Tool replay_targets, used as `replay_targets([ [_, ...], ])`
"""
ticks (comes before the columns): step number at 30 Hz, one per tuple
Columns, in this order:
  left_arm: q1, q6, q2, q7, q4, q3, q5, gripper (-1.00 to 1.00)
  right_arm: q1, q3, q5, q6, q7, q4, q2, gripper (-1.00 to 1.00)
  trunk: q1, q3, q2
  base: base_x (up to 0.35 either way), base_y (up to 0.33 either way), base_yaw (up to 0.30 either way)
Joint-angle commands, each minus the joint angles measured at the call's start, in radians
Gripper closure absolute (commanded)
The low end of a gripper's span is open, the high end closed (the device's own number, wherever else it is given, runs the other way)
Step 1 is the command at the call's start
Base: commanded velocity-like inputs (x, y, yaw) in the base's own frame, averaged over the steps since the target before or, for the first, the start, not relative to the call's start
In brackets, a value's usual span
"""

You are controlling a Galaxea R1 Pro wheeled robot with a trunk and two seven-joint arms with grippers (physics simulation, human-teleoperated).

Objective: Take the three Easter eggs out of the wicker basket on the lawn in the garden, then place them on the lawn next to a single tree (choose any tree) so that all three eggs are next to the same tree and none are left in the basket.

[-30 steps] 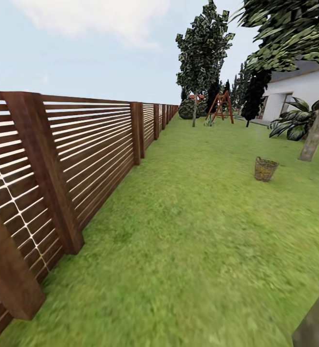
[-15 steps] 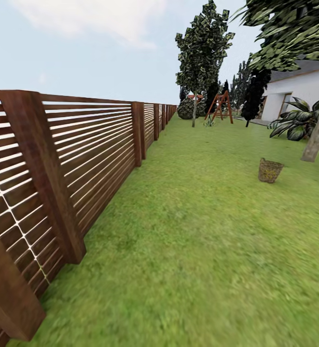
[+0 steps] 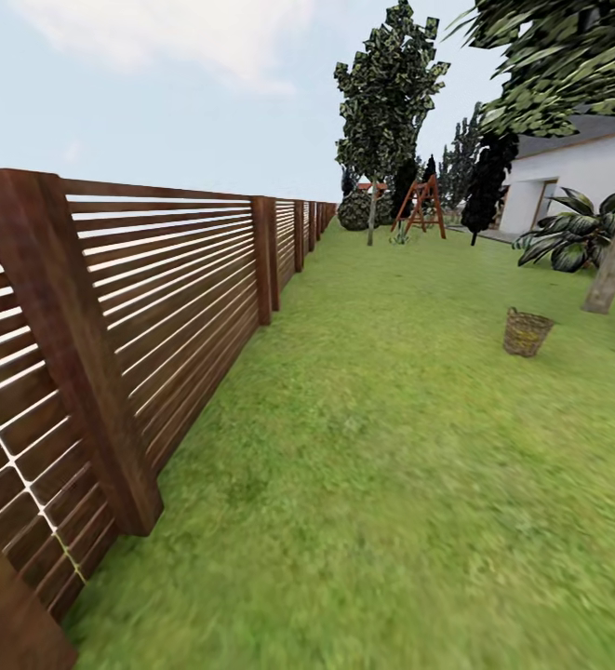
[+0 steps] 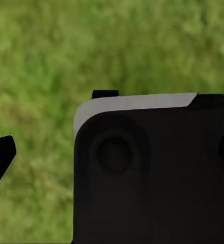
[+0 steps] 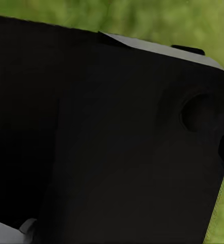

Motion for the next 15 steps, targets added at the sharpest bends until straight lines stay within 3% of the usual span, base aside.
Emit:
replay_targets([
  [1,-0.001,-0.009,-0.001,-0.001,-0.005,0.001,0.001,-1.00,0.001,-0.002,0.006,-0.001,0.000,-0.006,0.001,-1.00,0.001,-0.001,0.000,0.307,0.157,-0.061],
  [9,-0.002,-0.040,-0.003,-0.001,-0.017,0.002,0.001,-1.00,0.001,-0.001,0.006,-0.002,0.001,-0.014,0.003,-1.00,0.001,-0.001,0.000,0.320,0.083,-0.162],
  [15,-0.003,-0.048,-0.003,-0.001,-0.017,0.003,0.002,-1.00,0.001,-0.002,0.006,-0.002,0.001,-0.014,0.013,-1.00,0.001,-0.001,0.000,0.334,0.009,-0.044],
])
